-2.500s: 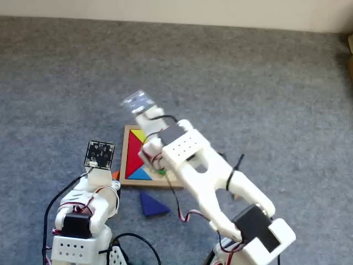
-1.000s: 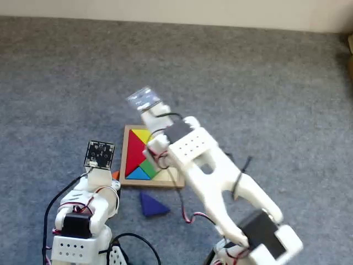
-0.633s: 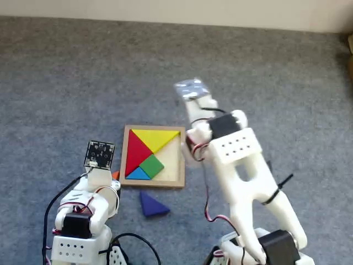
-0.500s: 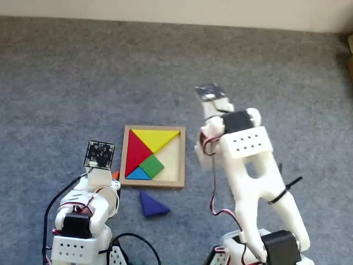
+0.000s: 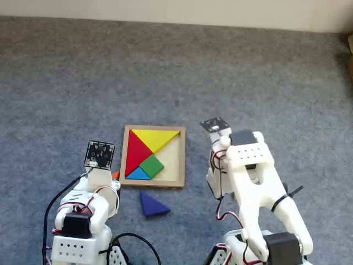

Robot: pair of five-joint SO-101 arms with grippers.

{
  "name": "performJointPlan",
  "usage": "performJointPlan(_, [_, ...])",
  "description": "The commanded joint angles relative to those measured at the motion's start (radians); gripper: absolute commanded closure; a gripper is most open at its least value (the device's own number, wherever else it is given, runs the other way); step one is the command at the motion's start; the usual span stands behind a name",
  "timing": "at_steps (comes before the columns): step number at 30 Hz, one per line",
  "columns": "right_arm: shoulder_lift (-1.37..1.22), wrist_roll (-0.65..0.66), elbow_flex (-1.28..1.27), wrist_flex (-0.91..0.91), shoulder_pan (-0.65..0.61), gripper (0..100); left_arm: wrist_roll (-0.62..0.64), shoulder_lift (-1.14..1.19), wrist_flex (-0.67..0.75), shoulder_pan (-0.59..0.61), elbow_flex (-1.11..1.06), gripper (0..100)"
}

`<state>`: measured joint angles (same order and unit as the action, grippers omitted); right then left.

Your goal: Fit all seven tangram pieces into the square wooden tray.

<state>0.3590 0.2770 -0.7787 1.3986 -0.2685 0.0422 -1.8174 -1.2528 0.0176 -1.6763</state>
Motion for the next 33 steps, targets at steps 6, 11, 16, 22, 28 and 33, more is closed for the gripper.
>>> performJointPlan(6, [0.033, -0.044, -0.096, -0.208, 0.107, 72.4, 0.009, 0.001, -0.005, 0.001, -0.021, 99])
performJointPlan(11, [0.033, -0.044, -0.199, -0.355, 0.107, 72.4, 0.009, 0.001, -0.005, 0.001, -0.021, 99])
performJointPlan(16, [0.033, -0.044, -0.229, -0.390, 0.107, 72.6, 0.009, 0.001, -0.005, 0.001, -0.021, 99])
performJointPlan(22, [0.033, -0.044, -0.229, -0.390, 0.107, 84.1, 0.009, 0.001, -0.005, 0.001, -0.021, 99])
performJointPlan(28, [0.033, -0.044, -0.228, -0.389, 0.107, 85.0, 0.009, 0.001, -0.005, 0.001, -0.021, 99])
performJointPlan(33, [0.038, -0.044, -0.222, -0.380, 0.102, 85.0, 0.009, 0.001, -0.005, 0.001, -0.021, 99])
